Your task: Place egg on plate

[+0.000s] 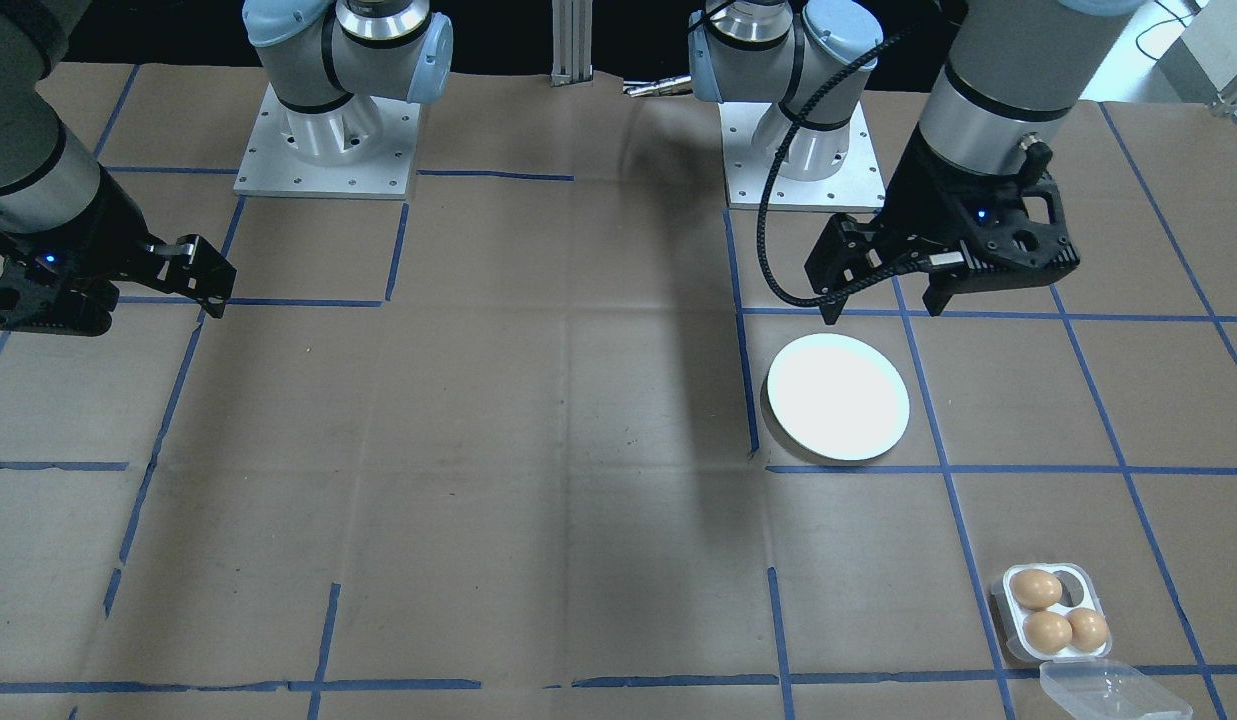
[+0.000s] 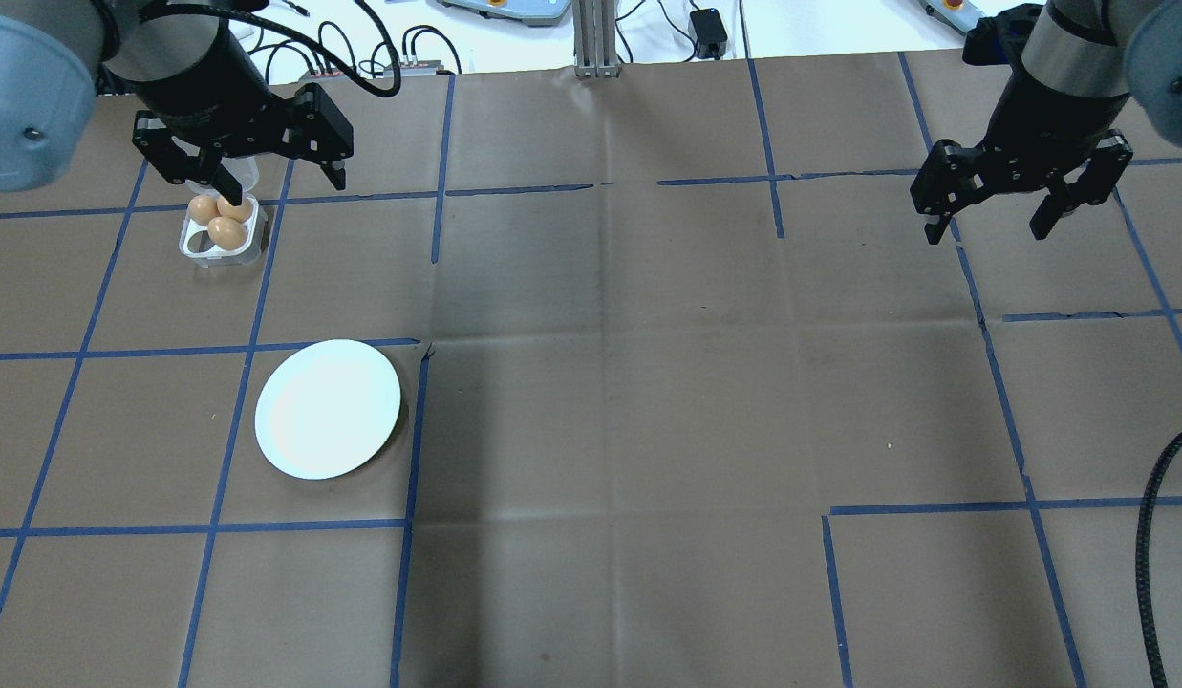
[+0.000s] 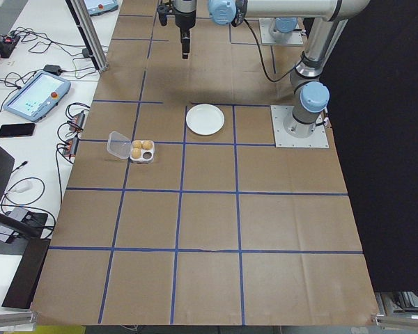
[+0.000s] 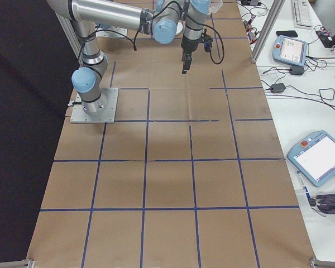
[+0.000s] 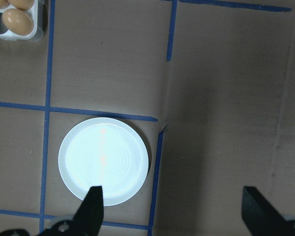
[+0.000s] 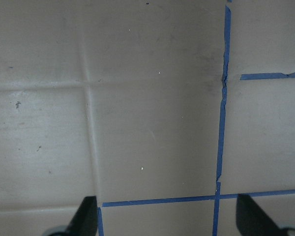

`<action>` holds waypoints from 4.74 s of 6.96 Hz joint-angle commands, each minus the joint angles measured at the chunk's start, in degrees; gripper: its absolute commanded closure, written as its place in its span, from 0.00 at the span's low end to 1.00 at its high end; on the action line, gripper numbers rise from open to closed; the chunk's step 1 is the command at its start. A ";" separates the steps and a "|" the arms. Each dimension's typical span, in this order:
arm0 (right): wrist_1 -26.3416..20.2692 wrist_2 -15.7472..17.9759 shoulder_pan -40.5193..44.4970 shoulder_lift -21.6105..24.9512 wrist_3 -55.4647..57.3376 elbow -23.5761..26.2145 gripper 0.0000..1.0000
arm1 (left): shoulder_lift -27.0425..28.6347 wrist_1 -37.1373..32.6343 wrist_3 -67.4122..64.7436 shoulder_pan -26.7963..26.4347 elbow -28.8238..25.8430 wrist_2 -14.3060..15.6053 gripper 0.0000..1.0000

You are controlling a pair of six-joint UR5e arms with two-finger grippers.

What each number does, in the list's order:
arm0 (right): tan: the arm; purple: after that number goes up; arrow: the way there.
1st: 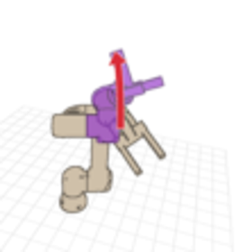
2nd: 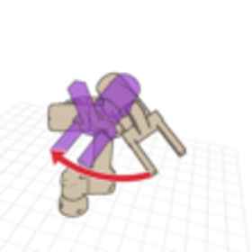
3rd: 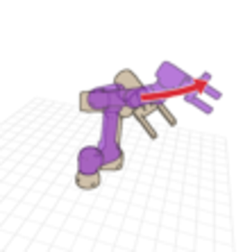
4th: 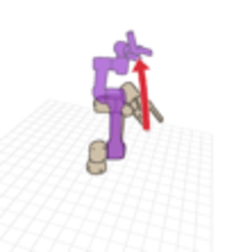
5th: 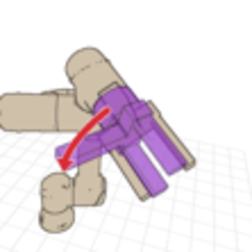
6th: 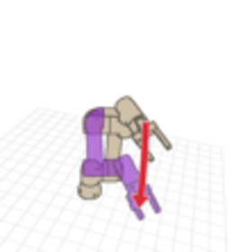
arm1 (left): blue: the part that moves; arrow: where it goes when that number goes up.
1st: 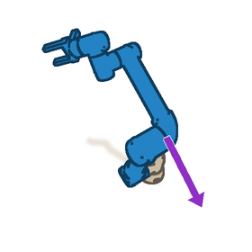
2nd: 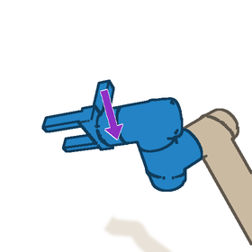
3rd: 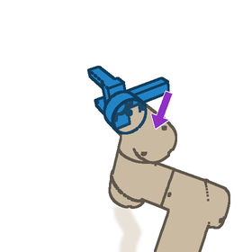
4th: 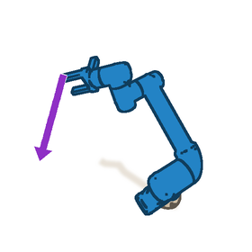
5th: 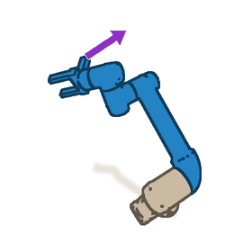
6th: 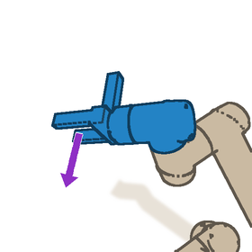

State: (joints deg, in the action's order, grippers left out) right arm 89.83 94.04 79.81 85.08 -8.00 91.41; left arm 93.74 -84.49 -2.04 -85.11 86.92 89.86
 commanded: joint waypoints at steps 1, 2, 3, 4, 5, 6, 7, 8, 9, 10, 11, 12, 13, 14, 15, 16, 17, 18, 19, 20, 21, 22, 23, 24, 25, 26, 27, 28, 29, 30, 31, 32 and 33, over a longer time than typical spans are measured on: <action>-0.01 0.00 0.00 0.00 0.00 0.00 0.00 | 1.70 -0.06 11.99 10.79 -1.83 -0.21 0.00; -0.01 0.00 0.00 0.00 0.00 0.00 0.00 | 4.32 0.03 17.98 15.54 -3.84 -0.65 0.00; -0.01 0.00 0.00 0.00 0.00 0.00 0.00 | 8.08 0.03 23.17 18.72 -7.86 -0.65 0.00; -0.01 0.00 0.00 0.00 0.00 0.00 0.00 | 12.39 -0.06 25.31 19.63 -12.60 -0.56 0.00; 0.08 0.00 0.00 0.00 0.00 0.00 0.00 | 17.13 0.03 27.33 19.64 -16.91 -0.56 0.00; 0.08 0.00 0.00 0.00 0.00 0.00 0.00 | 20.74 0.03 29.27 19.55 -20.26 -0.48 0.00; -0.01 0.00 0.00 0.00 0.00 0.00 0.00 | 24.17 2.12 29.55 19.55 -21.16 -0.39 0.00; 0.08 0.00 0.00 0.00 0.00 0.00 0.00 | 26.56 6.84 29.38 19.55 -19.35 -0.39 0.00; -0.01 0.00 0.00 0.00 0.00 0.00 0.00 | 28.75 10.19 28.77 18.68 -16.98 -0.39 0.00; -0.01 0.00 0.00 0.00 0.00 0.00 0.00 | 29.82 15.27 28.59 18.06 -13.13 -0.39 0.00; -0.01 0.00 0.00 0.00 0.00 0.00 0.00 | 30.79 22.72 27.89 17.62 -7.87 -0.39 0.00; 0.08 0.00 0.00 0.00 0.00 0.00 0.00 | 31.93 28.27 28.06 17.61 -4.07 -0.30 0.00; -0.01 0.00 0.00 0.00 0.00 0.00 0.00 | 32.81 28.85 28.23 17.53 -3.08 -0.12 0.00; 0.08 0.00 0.00 0.00 0.00 0.00 0.00 | 32.82 28.86 28.41 17.61 -2.46 0.31 0.00; 0.08 0.00 0.00 0.00 0.00 0.00 0.00 | 32.82 28.77 28.50 17.79 -3.32 0.32 0.00; 0.08 0.00 0.00 0.00 0.00 0.00 0.00 | 33.08 28.77 28.50 17.79 -3.68 0.32 0.01; 0.08 0.00 0.00 0.00 0.00 0.00 0.00 | 33.52 29.03 28.50 17.88 -3.86 0.23 0.07; -0.01 0.00 0.00 0.00 0.00 0.00 0.00 | 33.61 29.03 28.50 18.05 -4.03 0.05 0.09; -0.01 0.00 0.00 0.00 0.00 0.00 0.00 | 33.52 28.94 28.58 18.05 -3.95 0.14 0.14; -0.01 0.00 0.00 0.00 0.00 0.00 0.00 | 33.52 28.94 28.50 18.05 -3.95 0.23 0.23; -0.01 0.00 0.00 0.00 0.00 0.00 0.00 | 33.52 28.94 28.50 18.05 -3.95 0.05 0.30; -0.01 0.00 0.00 0.00 0.00 0.00 0.00 | 33.52 28.94 28.50 18.05 -3.95 -0.30 0.34; -0.01 0.00 0.00 0.00 0.00 0.00 0.00 | 33.61 28.94 28.50 17.97 -3.86 -0.39 0.39; -0.01 0.00 0.00 0.00 0.00 0.00 0.00 | 33.61 28.94 28.50 17.79 -3.86 -0.39 0.48; -0.01 0.00 0.00 0.00 0.00 0.00 0.00 | 33.61 28.94 28.50 17.70 -3.77 -0.39 0.55; -0.01 0.00 0.00 0.00 0.00 0.00 0.00 | 33.61 28.94 28.50 17.62 -3.86 -0.30 0.64; 0.08 0.00 0.00 0.00 0.00 0.00 0.00 | 33.35 28.94 28.50 17.61 -3.86 -0.21 0.73; 0.08 0.00 0.00 0.00 0.00 0.00 0.00 | 32.65 28.60 28.50 17.61 -3.86 -0.04 0.75; -0.01 0.00 0.00 0.00 0.00 0.00 0.00 | 31.43 27.64 28.41 17.53 -3.86 0.14 0.75; -0.01 0.00 0.00 0.00 0.00 0.00 0.00 | 28.46 25.10 28.41 17.61 -4.03 0.31 0.75; -0.01 0.00 0.00 0.00 0.00 0.00 0.00 | 24.16 21.07 28.41 17.61 -4.04 0.49 0.75; -0.01 0.00 0.00 0.00 0.00 0.00 0.00 | 21.25 17.29 28.32 17.61 -4.04 0.58 0.75; 0.08 0.00 0.00 0.00 0.00 0.00 0.00 | 18.96 13.25 27.80 17.27 -3.77 0.67 0.75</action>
State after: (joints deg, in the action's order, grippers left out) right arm 89.84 94.04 79.80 85.09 -8.00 91.40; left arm 115.94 -66.46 26.19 -67.58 82.96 90.40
